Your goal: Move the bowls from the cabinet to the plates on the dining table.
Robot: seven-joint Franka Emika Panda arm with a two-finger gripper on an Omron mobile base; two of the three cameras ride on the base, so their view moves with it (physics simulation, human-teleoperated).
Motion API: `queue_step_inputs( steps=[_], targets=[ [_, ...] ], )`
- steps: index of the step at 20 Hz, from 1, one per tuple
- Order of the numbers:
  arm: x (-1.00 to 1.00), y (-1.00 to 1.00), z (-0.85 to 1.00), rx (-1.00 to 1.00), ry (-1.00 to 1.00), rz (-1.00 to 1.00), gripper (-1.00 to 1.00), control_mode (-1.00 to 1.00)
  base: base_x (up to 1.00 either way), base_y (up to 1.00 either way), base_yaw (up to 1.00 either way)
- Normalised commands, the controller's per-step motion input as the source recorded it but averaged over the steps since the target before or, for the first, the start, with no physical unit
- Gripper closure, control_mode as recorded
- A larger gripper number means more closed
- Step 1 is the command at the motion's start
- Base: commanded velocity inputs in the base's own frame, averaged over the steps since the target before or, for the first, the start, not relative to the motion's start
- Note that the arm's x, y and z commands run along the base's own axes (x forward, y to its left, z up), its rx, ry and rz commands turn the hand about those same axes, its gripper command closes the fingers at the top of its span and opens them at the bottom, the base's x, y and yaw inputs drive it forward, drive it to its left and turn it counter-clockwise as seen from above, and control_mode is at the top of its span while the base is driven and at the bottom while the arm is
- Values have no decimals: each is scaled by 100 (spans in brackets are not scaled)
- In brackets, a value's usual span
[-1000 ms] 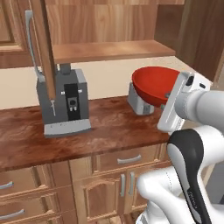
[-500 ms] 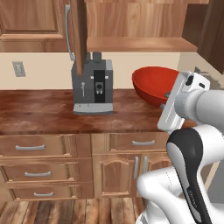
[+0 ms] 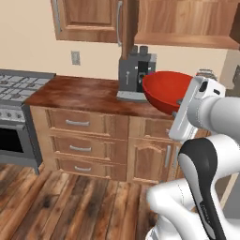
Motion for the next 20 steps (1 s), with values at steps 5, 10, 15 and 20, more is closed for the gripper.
queue_step_inputs(
  steps=[5, 10, 15, 20],
  targets=[
    [0, 0, 0, 0, 0, 0, 100, 100, -43, 11, 52],
    [0, 0, 0, 0, 0, 0, 100, 100, -8, 24, 51],
    [0, 0, 0, 0, 0, 0, 100, 100, 3, 11, 53],
    [0, 0, 0, 0, 0, 0, 100, 100, 16, 3, 51]
  ],
)
